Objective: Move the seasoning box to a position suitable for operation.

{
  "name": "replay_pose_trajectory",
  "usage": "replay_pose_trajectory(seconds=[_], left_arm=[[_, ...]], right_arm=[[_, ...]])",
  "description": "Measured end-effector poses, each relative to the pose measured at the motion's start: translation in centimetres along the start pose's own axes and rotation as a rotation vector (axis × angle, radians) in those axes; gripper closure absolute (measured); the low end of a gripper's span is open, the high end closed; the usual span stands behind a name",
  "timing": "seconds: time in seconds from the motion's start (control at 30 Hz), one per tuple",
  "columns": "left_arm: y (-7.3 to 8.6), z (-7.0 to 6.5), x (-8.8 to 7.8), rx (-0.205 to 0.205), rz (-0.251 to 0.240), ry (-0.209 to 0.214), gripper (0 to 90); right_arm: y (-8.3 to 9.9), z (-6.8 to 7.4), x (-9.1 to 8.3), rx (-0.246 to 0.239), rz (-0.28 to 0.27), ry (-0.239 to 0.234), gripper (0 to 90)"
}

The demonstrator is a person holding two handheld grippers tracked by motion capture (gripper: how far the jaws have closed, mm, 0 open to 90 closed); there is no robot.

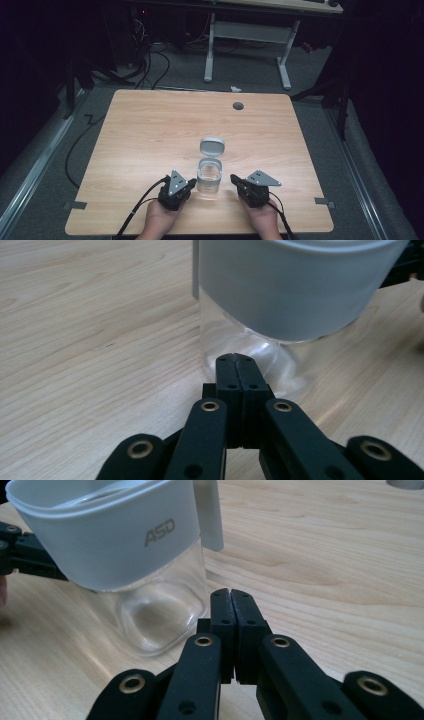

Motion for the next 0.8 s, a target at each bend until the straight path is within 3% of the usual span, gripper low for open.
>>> replay_pose_trajectory(seconds=[0.23,0.4,0.73,0.77,0.8], left_arm=[[0.5,0.0,-1.3,-0.02,-0.008,-0.006,90.0],[1.3,-0.9,-1.8,-0.038,0.007,0.018,90.0],[2.2,-2.6,-1.2,-0.041,0.03,0.059,90.0],[2.0,-2.9,-0.8,-0.072,-0.005,0.073,90.0],[2.1,-2.7,-0.9,-0.042,0.022,0.061,90.0]], right_arm=[[-1.2,-1.2,0.5,0.039,-0.025,0.027,90.0],[-2.5,-2.3,1.4,0.06,-0.033,0.052,90.0],[-7.7,-3.3,3.5,0.037,-0.082,0.06,90.0],[-8.0,-3.3,3.6,0.039,-0.086,0.063,90.0],[-8.5,-3.4,3.7,0.042,-0.091,0.062,90.0]])
Point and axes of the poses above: each handheld gripper's, and its own axes: x roughly forward along the jaws, y roughly out of its underside, z roughly to its left, the point moved 7 cm from there along x, roughly forward along the jaws, and after that the axes turned 3 degrees about -x, right-handed, at the moved point
